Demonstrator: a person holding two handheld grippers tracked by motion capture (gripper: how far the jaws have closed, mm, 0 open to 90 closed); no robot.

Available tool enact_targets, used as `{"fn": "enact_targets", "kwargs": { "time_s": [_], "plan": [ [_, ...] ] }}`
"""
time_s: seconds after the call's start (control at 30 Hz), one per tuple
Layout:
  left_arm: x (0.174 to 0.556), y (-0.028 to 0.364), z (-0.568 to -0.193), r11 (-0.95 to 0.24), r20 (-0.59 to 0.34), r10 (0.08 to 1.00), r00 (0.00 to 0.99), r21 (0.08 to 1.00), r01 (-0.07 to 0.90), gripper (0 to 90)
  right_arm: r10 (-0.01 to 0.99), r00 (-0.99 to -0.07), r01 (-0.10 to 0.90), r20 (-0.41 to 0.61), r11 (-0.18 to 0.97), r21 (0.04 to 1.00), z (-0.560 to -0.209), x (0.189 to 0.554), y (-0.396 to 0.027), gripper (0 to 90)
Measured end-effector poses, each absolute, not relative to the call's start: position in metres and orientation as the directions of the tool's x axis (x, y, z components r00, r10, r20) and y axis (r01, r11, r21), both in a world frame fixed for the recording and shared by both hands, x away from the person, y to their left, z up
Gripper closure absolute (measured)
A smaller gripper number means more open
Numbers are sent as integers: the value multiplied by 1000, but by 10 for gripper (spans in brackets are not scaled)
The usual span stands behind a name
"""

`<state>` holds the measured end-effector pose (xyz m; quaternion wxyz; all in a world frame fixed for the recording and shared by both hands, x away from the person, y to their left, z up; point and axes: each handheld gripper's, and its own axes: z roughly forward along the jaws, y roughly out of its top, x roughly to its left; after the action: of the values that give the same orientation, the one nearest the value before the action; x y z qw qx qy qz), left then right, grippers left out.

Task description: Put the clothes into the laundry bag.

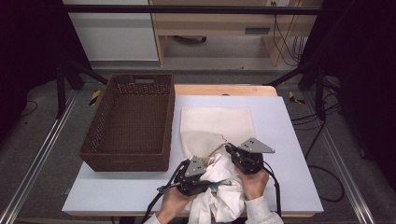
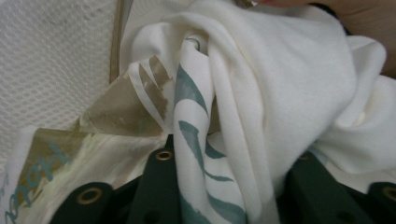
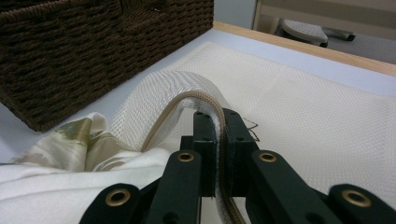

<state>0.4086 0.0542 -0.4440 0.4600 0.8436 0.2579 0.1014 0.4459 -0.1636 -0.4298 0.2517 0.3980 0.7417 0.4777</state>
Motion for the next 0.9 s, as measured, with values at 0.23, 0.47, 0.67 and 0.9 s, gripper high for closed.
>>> {"fn": "enact_targets", "kwargs": {
  "time_s": [0.23, 0.47, 0.67, 0.9],
  "plan": [
    [406, 37, -415, -442, 46, 516, 855, 869, 220, 729, 824, -566, 336, 18, 211, 918, -428, 444, -164, 861],
    [432, 18, -440, -529, 81, 524, 848, 811, 250, 699, 815, -579, 318, 17, 207, 925, -424, 441, -165, 861],
    [433, 26, -443, -482, 19, 543, 840, 826, 293, 519, 812, -584, 311, -7, 231, 922, -424, 441, -160, 861],
    [415, 57, -422, -442, -69, 535, 842, 826, 349, 181, 816, -578, 321, 2, 226, 920, -428, 442, -166, 861]
  ]
}}
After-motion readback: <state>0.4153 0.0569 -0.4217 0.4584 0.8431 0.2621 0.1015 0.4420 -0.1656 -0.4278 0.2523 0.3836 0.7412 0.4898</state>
